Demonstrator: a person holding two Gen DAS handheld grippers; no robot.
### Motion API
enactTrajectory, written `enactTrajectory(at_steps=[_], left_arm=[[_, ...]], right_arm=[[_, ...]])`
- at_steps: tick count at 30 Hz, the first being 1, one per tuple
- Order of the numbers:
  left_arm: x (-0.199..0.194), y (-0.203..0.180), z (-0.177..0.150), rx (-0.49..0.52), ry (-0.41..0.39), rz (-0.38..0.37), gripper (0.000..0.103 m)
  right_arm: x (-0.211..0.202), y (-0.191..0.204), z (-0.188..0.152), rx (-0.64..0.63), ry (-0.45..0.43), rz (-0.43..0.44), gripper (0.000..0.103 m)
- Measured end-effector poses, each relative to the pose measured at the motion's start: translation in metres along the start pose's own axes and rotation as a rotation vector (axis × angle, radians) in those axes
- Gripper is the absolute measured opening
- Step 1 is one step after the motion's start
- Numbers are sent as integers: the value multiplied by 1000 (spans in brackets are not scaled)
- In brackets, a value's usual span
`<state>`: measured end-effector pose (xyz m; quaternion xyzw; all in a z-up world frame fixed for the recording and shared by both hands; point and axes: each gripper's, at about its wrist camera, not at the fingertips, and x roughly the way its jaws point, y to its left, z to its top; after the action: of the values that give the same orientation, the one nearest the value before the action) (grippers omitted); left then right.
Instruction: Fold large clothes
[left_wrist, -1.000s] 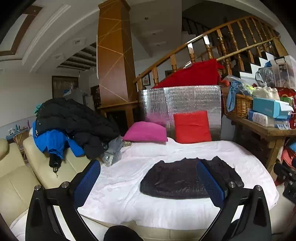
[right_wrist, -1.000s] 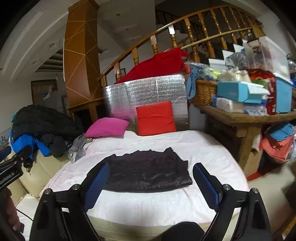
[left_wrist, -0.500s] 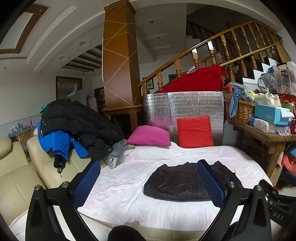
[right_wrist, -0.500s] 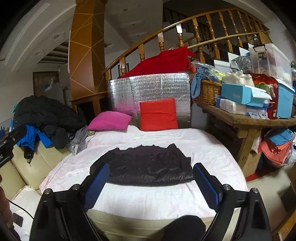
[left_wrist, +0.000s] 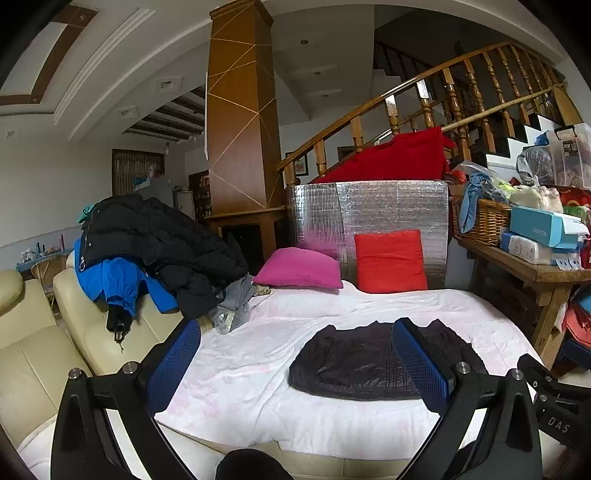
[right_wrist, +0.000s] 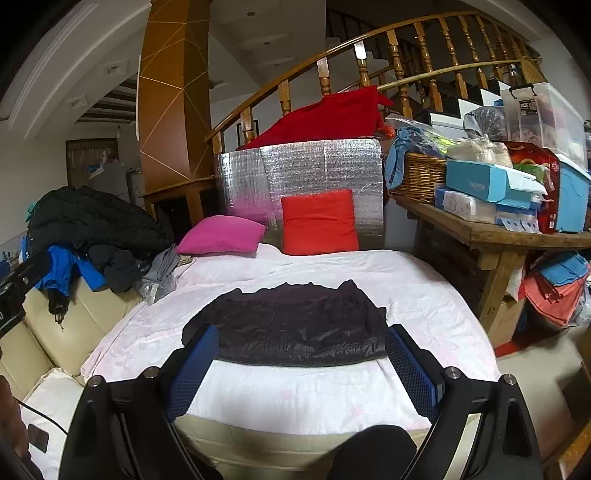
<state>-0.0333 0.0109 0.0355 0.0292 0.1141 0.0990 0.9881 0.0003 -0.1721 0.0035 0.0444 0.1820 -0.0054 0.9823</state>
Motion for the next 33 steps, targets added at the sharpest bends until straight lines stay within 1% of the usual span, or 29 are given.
enactTrajectory(at_steps=[33], left_arm=[[9,11,-4,-17,22,2,103]], right_arm=[[2,-1,1,9,4,-2,94]])
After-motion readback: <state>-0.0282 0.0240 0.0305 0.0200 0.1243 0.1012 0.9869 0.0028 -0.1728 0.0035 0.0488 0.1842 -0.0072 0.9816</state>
